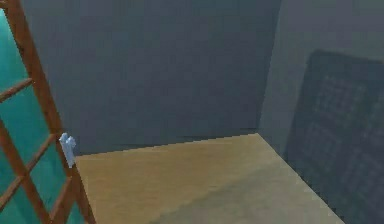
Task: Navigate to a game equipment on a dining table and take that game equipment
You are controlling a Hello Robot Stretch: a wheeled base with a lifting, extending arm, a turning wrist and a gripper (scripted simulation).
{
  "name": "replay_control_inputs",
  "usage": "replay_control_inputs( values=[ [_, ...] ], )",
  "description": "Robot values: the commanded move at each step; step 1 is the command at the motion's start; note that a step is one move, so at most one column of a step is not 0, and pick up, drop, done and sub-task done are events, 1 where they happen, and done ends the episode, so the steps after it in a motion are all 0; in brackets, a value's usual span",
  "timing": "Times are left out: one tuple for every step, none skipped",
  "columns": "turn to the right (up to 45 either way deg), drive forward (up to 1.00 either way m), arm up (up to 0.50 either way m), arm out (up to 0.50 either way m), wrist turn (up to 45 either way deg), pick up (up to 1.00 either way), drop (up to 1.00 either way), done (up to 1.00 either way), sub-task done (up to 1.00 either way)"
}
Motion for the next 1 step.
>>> replay_control_inputs(
  values=[
    [-12.0, 0.00, 0.00, 0.00, 0.0, 0.00, 0.00, 0.00, 0.00]
  ],
)
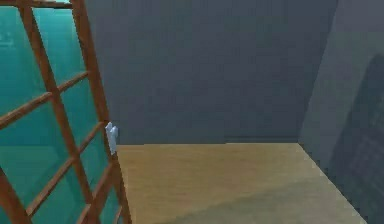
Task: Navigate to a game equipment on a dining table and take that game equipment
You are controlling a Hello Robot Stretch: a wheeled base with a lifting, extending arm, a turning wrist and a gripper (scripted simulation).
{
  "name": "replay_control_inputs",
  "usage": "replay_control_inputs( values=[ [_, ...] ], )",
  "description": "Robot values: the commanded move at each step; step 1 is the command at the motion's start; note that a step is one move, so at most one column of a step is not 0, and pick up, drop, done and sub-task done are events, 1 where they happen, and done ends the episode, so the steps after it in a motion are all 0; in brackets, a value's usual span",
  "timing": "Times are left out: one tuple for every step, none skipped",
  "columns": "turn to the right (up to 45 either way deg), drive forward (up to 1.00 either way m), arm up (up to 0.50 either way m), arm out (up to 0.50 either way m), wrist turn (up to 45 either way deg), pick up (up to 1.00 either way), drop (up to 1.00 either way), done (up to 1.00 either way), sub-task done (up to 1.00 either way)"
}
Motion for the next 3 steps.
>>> replay_control_inputs(
  values=[
    [0.0, 1.00, 0.00, 0.00, 0.0, 0.00, 0.00, 0.00, 0.00],
    [-15.0, 0.00, 0.00, 0.00, 0.0, 0.00, 0.00, 0.00, 0.00],
    [0.0, 0.15, 0.00, 0.00, 0.0, 0.00, 0.00, 0.00, 0.00]
  ],
)
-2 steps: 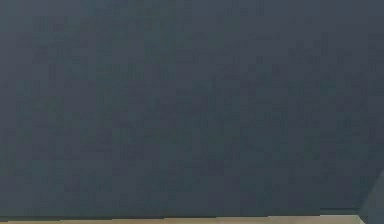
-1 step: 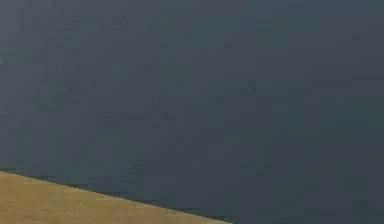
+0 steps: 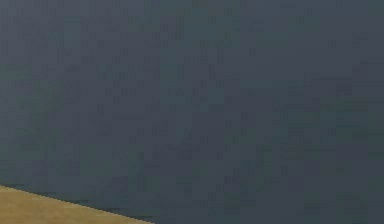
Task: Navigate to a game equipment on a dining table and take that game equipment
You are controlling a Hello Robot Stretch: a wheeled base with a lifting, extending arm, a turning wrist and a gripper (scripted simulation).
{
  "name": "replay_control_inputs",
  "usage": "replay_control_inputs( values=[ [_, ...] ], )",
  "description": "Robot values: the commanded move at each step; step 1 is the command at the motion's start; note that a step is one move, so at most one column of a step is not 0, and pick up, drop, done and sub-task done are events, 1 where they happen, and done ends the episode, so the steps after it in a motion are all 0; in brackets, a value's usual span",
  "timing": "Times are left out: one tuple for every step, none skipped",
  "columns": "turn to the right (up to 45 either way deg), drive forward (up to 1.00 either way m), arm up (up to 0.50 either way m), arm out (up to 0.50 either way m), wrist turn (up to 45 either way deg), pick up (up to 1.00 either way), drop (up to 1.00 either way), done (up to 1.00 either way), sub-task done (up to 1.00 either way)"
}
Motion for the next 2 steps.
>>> replay_control_inputs(
  values=[
    [-30.0, 0.00, 0.00, 0.00, 0.0, 0.00, 0.00, 0.00, 0.00],
    [0.0, 0.25, 0.00, 0.00, 0.0, 0.00, 0.00, 0.00, 0.00]
  ],
)
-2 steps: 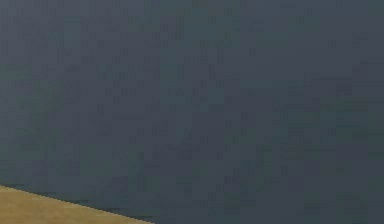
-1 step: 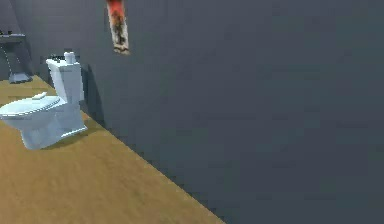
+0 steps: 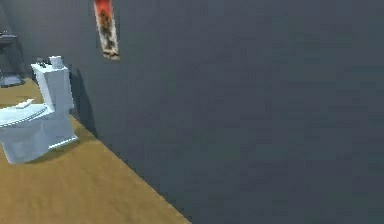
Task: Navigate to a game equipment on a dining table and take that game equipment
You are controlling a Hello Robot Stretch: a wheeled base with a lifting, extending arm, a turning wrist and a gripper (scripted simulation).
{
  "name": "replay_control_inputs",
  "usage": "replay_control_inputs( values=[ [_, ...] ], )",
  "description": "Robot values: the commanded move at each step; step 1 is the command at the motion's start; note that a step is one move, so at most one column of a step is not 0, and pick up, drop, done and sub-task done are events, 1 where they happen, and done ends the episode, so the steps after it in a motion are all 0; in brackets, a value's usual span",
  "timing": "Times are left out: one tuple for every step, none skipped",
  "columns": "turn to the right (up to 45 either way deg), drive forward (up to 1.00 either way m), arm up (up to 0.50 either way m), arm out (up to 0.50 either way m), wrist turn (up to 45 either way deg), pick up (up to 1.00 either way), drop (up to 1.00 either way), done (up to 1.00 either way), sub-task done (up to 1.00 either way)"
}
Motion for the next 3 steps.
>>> replay_control_inputs(
  values=[
    [-36.0, 0.00, 0.00, 0.00, 0.0, 0.00, 0.00, 0.00, 0.00],
    [0.0, 0.50, 0.00, 0.00, 0.0, 0.00, 0.00, 0.00, 0.00],
    [-45.0, 0.00, 0.00, 0.00, 0.0, 0.00, 0.00, 0.00, 0.00]
  ],
)
